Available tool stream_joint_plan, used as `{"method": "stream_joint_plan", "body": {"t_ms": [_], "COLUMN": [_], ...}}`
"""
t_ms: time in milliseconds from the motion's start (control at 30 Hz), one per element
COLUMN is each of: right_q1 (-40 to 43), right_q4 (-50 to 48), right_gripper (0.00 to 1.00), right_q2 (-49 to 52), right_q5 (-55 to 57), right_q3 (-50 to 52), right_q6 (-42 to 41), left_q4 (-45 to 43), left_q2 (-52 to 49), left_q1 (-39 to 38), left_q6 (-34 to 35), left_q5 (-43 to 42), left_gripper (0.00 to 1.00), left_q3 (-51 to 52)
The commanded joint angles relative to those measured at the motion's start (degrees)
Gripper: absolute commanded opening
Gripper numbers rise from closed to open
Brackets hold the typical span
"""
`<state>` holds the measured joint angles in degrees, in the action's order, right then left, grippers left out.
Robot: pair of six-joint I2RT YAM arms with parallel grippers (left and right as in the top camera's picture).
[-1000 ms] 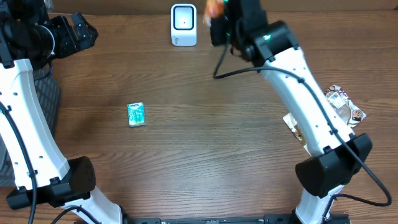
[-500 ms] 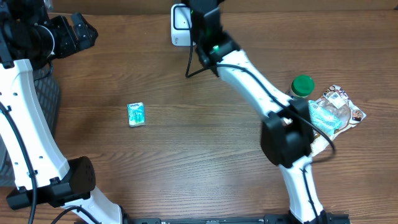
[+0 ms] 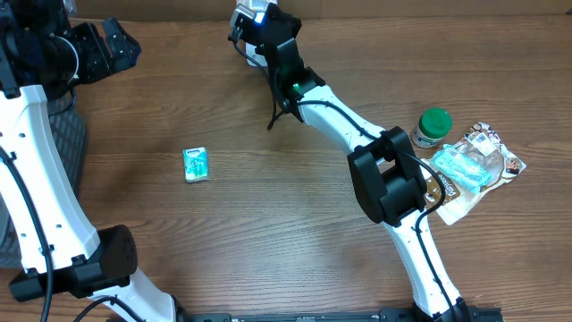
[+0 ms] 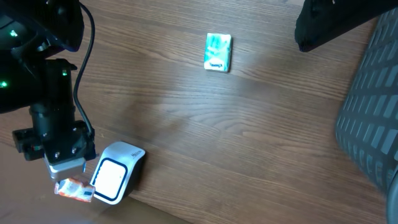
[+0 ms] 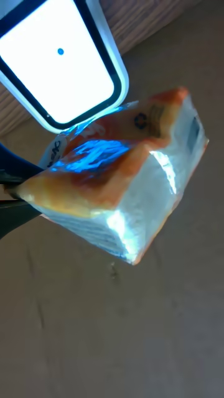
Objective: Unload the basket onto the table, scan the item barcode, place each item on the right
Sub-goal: 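Hold the orange box's barcode in front of the white scanner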
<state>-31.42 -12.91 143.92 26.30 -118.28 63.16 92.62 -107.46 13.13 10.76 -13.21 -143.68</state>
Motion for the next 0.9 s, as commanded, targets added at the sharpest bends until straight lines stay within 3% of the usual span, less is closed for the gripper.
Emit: {"method": "stream_joint_plan", "body": {"t_ms": [0,333,867], "right_q1": [0.5,0.3,0.5], "right_q4": [0.3,5.0,7.0], "right_gripper": [0.04,0.04,0.04], "right_q2": [1.0,1.0,1.0], "right_q5": [-1.7,-3.4,3.4], "right_q3": [-0.3,-0.3,-0.3], "right_q6": [0.4,1.9,3.4], "left_q4": [-0.1,-0.1,-0.1], "left_q2": [0.7,0.7,0.7], "left_q1": [0.0,0.0,0.0], "left_q6": [0.6,0.6,0.6], "left_q5": [0.1,0.1,0.1], "left_gripper": [0.99,1.0,1.0], "left_q3": [-0.4,-0.4,-0.4]}}
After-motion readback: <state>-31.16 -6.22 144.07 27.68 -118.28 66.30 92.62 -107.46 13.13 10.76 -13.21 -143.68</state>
